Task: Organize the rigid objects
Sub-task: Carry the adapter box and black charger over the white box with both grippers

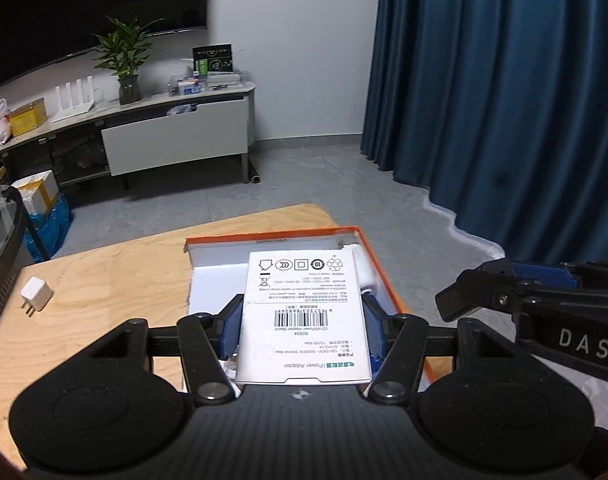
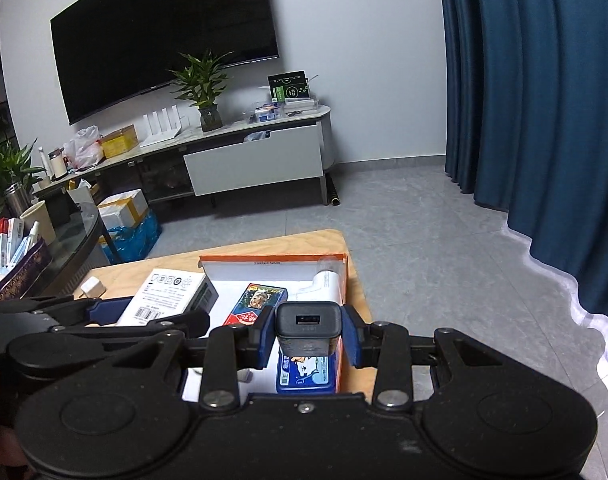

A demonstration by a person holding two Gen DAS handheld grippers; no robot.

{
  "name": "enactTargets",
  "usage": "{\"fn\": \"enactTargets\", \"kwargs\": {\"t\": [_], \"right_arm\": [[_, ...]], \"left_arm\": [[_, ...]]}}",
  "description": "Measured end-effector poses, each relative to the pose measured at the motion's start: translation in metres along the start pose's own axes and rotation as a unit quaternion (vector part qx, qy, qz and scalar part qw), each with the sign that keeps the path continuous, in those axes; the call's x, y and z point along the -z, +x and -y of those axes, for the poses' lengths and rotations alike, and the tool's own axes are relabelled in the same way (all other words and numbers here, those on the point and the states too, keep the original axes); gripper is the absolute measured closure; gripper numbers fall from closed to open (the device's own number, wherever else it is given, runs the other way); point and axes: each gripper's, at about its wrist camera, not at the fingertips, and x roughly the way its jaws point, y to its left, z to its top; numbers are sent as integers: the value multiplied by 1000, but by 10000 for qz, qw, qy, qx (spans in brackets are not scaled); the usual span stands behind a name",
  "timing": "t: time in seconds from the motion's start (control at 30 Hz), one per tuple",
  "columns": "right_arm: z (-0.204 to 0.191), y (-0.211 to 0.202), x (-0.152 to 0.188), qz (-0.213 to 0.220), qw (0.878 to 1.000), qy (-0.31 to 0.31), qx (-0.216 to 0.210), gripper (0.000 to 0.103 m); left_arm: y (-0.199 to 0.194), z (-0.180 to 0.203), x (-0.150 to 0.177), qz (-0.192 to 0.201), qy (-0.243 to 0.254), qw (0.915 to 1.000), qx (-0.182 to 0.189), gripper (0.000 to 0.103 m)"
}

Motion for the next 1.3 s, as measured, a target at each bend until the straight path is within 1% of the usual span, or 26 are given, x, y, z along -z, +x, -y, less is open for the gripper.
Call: {"fn": "enactTargets", "kwargs": {"t": [0.33, 0.8, 1.3], "right_arm": [[-8, 14, -5, -81, 9999, -113, -86, 60], [-14, 18, -8, -122, 9998, -177, -59, 60], [-14, 21, -8, -166, 9997, -178, -57, 60]], "left_arm": [[-3, -2, 3, -163, -182, 9996, -142, 43], [-3, -1, 3, -214, -277, 9994, -65, 43], [-3, -2, 3, -206, -277, 9994, -72, 43]]}}
